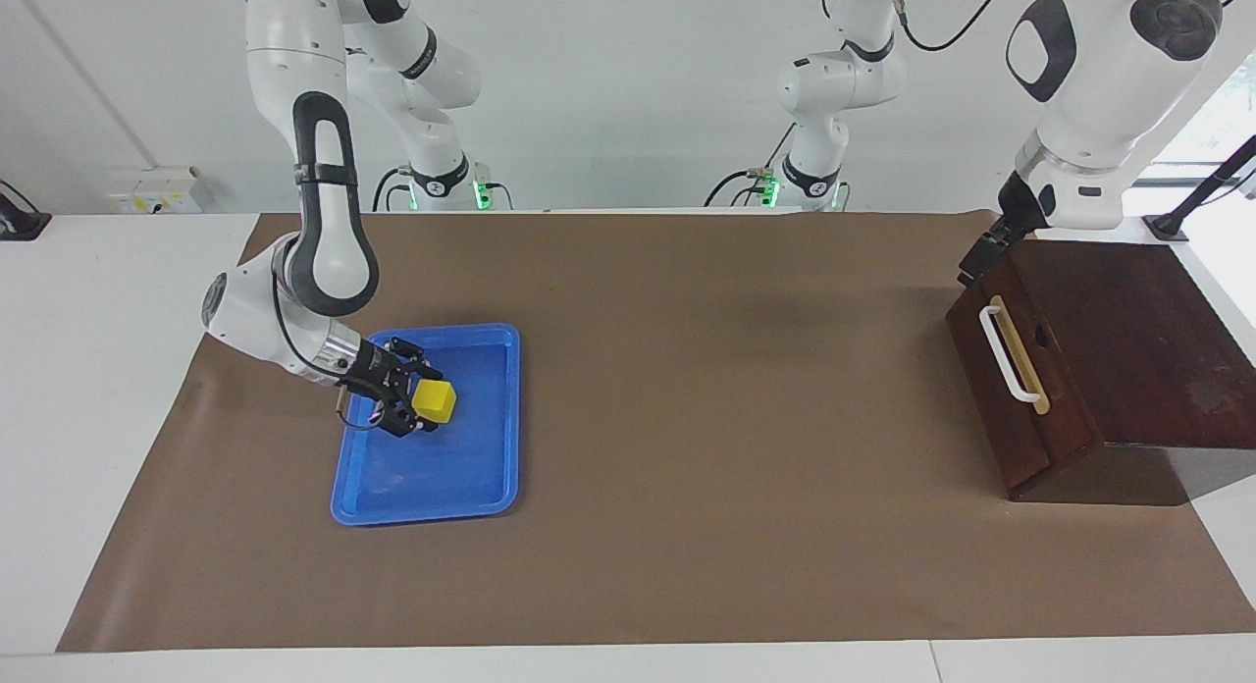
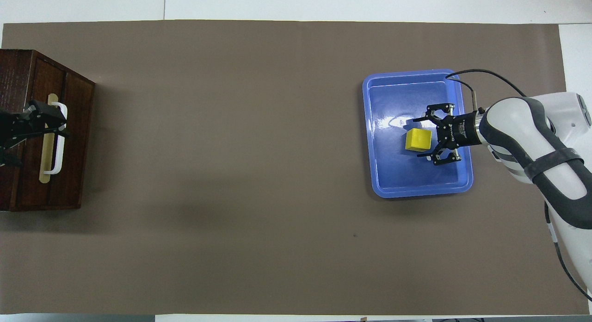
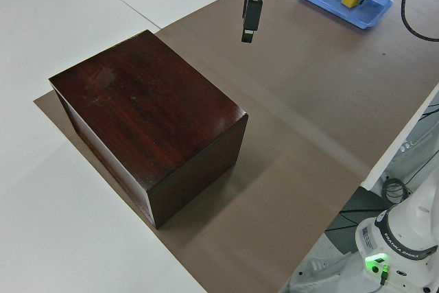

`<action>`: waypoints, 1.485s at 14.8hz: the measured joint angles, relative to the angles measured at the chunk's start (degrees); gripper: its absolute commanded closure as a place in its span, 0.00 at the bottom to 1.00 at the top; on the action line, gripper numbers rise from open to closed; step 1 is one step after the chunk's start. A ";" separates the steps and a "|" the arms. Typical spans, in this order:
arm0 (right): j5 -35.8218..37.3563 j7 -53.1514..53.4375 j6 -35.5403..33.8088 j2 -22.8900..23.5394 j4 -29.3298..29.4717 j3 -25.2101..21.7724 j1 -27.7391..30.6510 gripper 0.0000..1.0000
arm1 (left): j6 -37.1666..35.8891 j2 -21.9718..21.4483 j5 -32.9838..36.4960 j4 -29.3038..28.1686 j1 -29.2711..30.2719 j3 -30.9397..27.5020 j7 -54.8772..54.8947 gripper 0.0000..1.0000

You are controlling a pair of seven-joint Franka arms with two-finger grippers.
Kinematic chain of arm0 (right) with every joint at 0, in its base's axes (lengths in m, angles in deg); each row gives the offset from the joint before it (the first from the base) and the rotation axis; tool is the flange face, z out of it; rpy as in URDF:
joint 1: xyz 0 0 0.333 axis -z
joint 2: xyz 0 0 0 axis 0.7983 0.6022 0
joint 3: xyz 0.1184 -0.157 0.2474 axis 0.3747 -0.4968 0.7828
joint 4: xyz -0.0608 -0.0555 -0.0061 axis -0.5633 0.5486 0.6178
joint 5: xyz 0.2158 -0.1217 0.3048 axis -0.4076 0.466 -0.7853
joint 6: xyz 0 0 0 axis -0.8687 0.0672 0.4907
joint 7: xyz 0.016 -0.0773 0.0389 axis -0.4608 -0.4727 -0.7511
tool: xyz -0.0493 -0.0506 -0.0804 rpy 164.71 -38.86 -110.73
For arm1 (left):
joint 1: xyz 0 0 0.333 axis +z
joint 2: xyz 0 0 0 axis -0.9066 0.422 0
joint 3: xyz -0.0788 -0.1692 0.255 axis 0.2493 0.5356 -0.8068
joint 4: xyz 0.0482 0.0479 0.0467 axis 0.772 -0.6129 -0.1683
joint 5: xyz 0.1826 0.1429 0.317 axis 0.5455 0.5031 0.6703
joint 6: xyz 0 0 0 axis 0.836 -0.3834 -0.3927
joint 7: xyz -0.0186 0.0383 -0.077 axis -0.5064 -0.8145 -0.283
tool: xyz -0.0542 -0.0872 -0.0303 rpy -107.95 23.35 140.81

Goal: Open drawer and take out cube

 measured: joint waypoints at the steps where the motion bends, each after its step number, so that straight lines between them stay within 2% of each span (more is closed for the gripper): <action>1: 1.37 0.27 -0.89 -0.72 1.09 0.01 -0.01 0.00 | -2.37 -0.08 -0.28 0.97 -0.07 0.23 4.25 0.00; 3: 6.32 0.43 -3.50 -3.15 3.23 0.04 -0.01 0.00 | -4.92 -0.04 -0.81 1.48 -1.11 0.36 9.83 0.00; 6: 14.00 -0.49 -12.12 -7.38 7.95 0.15 -0.02 0.00 | -8.21 0.37 -1.50 1.47 -5.62 -2.44 11.92 0.00; 8: 21.65 -9.33 -21.47 -10.37 13.89 0.23 0.00 0.00 | -8.93 0.46 -2.30 1.47 -7.66 -3.74 13.57 0.00; 9: 25.05 -15.54 -23.17 -11.23 15.21 0.28 0.00 0.00 | -8.93 0.50 -3.10 1.47 -7.65 -4.05 15.62 0.00; 13: 34.35 -40.17 -24.63 -16.49 16.81 0.42 0.01 0.00 | -9.74 0.80 -4.12 1.48 -7.63 -5.09 19.03 0.00; 16: 37.66 -55.95 -24.87 -19.94 16.92 0.61 0.00 0.00 | -9.97 0.58 -4.14 1.50 -7.63 -5.11 19.21 0.00; 18: 40.73 -60.86 -27.48 -21.74 17.05 0.64 0.01 0.00 | -10.00 0.56 -4.14 1.50 -7.54 -5.22 19.21 0.00; 22: 43.80 -62.74 -31.78 -22.91 18.35 0.80 0.21 0.00 | -10.10 0.34 -4.14 1.59 -6.59 -5.38 19.21 0.00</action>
